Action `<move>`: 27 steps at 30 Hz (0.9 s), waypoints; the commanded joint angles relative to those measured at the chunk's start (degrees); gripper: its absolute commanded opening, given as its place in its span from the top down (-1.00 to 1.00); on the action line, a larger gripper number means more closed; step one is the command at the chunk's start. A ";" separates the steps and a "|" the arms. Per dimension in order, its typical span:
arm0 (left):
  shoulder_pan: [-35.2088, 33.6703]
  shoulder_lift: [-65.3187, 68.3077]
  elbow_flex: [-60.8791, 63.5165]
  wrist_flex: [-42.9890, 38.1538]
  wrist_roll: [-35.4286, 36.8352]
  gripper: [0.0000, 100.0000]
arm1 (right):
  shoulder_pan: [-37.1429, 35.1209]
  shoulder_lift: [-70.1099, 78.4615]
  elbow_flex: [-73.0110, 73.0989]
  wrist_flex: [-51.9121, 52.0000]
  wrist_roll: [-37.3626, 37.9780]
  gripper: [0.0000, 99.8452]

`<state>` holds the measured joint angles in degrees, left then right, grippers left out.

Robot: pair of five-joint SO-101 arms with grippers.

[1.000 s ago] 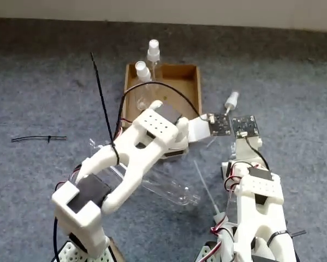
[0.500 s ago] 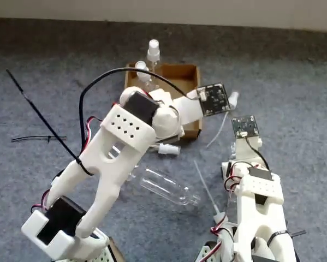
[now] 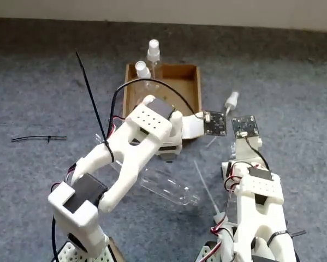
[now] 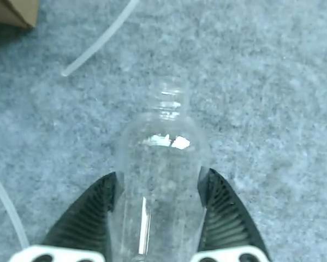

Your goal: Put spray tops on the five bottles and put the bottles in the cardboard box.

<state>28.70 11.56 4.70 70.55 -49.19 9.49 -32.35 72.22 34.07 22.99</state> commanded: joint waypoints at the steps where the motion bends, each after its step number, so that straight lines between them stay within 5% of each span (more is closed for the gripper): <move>1: -0.04 0.57 -0.57 -0.79 -1.67 0.56 | -0.66 0.75 1.54 -0.31 -0.44 0.99; 27: 1.45 10.86 -0.57 -7.56 -2.37 0.64 | -0.66 0.84 1.54 -0.31 -0.44 0.99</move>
<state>29.23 22.73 4.70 63.43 -51.12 9.49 -32.35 72.22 34.07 22.99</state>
